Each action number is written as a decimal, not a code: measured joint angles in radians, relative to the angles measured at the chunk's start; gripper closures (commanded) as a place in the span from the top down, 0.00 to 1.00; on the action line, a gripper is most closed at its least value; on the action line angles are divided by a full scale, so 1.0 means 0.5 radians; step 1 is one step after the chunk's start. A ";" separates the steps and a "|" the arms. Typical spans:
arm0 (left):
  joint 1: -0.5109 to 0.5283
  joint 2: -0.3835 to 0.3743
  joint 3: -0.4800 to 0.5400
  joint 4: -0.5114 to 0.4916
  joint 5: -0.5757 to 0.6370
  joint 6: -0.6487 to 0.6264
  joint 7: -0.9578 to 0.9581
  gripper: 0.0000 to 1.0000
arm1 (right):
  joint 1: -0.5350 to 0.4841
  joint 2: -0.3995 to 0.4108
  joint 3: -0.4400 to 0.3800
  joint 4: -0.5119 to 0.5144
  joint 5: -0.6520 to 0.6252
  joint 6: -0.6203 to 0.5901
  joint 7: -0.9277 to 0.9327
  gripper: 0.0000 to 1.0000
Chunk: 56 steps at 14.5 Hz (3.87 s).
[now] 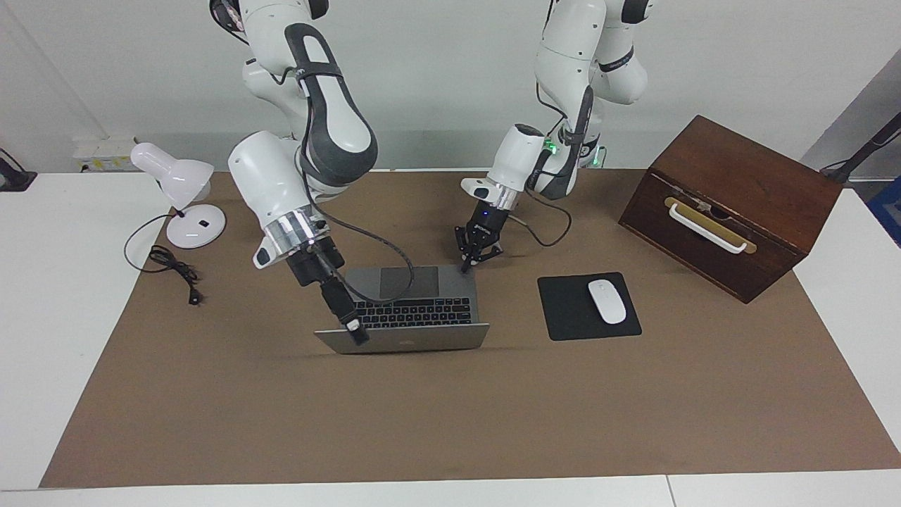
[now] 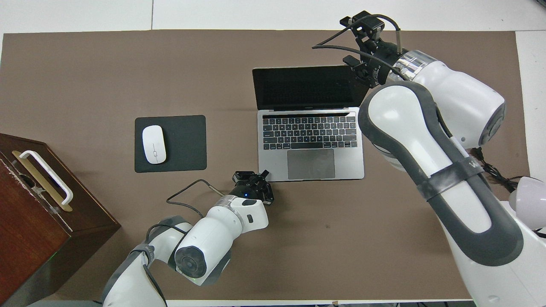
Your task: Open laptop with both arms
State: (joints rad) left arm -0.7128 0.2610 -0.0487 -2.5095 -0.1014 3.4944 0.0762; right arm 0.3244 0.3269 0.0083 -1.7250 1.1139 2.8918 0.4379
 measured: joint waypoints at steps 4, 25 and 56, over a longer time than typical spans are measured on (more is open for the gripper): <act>0.000 0.000 0.000 0.000 0.000 0.000 0.002 0.00 | 0.026 0.001 -0.007 0.081 -0.059 0.001 0.119 1.00; -0.002 0.060 -0.001 0.151 -0.347 0.003 -0.087 0.00 | -0.712 -0.325 -0.055 0.597 -1.762 -2.043 -1.161 1.00; 0.631 -0.537 0.059 0.951 -0.065 -2.589 0.387 0.00 | -0.875 -0.601 -0.058 0.358 -2.007 -2.764 -0.601 1.00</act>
State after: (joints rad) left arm -0.3973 -0.0076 -0.0191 -2.0341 -0.1341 2.1999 0.2695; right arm -0.1133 0.0265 -0.0207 -1.5462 0.1104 1.5099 0.1374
